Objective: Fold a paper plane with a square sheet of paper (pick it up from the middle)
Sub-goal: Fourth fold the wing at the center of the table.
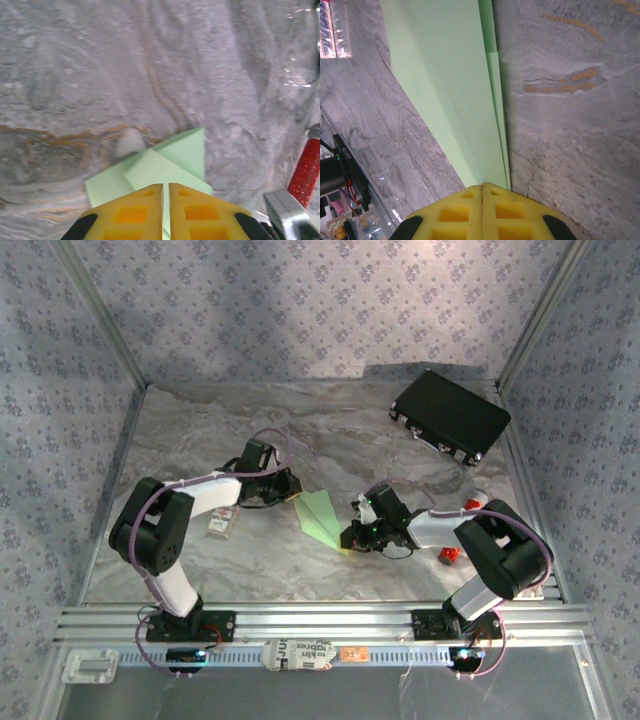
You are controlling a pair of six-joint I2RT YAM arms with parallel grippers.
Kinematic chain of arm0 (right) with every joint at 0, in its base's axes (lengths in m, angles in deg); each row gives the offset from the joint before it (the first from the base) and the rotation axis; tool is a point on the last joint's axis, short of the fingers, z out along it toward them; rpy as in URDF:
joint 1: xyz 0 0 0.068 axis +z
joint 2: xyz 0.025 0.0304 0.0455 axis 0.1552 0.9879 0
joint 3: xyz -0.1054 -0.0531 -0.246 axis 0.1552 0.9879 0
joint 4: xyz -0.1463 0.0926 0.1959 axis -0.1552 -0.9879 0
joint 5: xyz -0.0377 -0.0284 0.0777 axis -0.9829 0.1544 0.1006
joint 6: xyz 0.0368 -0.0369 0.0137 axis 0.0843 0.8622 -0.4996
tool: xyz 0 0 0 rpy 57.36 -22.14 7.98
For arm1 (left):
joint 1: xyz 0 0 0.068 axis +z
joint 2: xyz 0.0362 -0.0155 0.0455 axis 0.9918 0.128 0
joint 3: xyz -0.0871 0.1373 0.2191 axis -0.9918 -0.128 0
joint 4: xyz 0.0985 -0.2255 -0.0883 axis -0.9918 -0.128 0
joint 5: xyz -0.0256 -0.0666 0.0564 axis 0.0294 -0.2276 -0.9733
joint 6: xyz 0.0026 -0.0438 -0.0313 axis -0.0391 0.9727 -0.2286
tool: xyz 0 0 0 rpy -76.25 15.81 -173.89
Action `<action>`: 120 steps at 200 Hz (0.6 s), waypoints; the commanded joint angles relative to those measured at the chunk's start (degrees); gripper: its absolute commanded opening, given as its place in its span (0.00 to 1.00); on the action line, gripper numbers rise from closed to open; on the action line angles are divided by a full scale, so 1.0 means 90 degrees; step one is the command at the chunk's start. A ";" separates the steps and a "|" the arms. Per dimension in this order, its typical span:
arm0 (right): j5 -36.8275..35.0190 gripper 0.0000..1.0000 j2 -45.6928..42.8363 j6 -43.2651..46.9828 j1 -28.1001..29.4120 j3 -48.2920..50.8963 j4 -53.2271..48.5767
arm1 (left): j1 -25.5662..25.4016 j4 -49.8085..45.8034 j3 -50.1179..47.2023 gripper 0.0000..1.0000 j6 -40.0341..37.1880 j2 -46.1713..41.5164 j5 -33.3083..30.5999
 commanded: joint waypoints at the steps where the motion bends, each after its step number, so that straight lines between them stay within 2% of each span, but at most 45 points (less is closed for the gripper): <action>1: -0.0426 0.00 0.0116 -0.0055 -0.0034 0.0098 -0.0729 | -0.0300 -0.0144 0.0028 0.11 0.0021 -0.0284 -0.0081; 53: -0.0447 0.00 0.0008 -0.0075 -0.0032 0.0136 -0.0768 | -0.1185 0.0333 -0.0029 0.11 0.0336 0.0170 -0.0010; 120: -0.0397 0.01 -0.0026 -0.0041 -0.0022 0.0096 -0.0797 | -0.1208 0.0260 0.0272 0.11 0.0096 0.0830 0.0302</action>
